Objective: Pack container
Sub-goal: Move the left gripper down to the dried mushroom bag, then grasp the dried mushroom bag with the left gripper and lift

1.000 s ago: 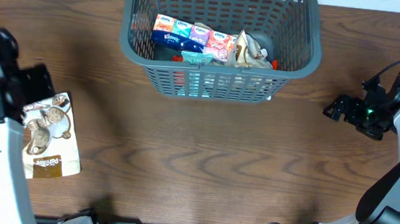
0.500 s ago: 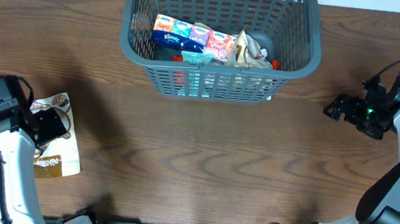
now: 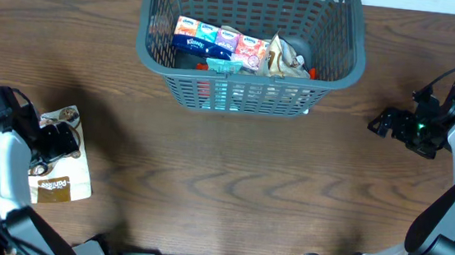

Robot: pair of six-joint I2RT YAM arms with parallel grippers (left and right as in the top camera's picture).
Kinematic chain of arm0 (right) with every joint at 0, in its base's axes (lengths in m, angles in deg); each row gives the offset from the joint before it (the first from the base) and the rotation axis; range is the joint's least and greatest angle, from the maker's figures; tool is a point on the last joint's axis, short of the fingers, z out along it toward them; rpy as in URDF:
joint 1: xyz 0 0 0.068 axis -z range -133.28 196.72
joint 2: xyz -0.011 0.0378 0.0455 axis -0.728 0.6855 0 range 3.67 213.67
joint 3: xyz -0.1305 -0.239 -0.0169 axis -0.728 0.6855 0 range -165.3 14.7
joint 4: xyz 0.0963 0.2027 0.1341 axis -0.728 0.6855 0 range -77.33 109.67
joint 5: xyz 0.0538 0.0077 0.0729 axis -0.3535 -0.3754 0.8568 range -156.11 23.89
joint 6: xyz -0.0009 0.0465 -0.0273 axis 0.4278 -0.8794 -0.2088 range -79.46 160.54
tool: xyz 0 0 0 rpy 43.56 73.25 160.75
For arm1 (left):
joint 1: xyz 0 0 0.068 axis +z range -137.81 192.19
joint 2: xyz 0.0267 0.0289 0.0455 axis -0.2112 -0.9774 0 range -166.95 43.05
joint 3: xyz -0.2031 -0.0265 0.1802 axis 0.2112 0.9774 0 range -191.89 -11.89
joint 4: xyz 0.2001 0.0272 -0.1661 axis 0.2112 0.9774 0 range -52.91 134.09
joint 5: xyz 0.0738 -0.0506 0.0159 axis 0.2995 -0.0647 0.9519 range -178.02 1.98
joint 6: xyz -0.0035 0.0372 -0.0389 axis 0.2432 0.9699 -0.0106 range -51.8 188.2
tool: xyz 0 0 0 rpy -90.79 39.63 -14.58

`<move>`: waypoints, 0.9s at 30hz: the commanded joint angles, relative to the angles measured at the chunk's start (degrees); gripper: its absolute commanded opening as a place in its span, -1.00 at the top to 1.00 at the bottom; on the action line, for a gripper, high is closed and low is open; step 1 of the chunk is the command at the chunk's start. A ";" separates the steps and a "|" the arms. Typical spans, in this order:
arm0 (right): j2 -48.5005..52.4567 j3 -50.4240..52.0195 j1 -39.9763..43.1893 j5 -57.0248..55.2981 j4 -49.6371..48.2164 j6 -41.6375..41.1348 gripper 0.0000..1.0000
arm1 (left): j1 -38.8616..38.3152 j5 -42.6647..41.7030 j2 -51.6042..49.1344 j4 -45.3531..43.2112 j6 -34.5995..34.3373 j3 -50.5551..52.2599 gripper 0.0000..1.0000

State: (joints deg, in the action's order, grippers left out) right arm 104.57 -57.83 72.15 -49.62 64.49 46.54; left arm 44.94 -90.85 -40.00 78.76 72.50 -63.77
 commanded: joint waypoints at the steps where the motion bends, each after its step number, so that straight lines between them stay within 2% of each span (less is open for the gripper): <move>1: -0.02 0.33 -0.39 0.07 0.24 0.04 -0.99 | 0.35 -0.79 -1.36 -1.18 -2.25 0.11 -0.97; 11: -0.02 0.35 -0.39 0.04 0.50 0.04 -0.99 | 0.83 3.54 -1.95 -2.75 -2.45 -0.61 -0.97; 19: -0.02 0.35 -0.39 0.04 0.72 0.04 -0.99 | 3.06 3.54 -1.95 -2.97 -2.93 -0.66 -0.97; 27: -0.02 0.35 -0.39 0.07 0.92 0.04 -0.99 | 3.08 5.95 -1.95 -6.71 -4.85 -0.66 -0.97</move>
State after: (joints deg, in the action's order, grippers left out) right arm 104.57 -57.83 72.15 -49.62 65.32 46.54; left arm 47.76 -87.40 -41.40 72.86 69.26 -63.77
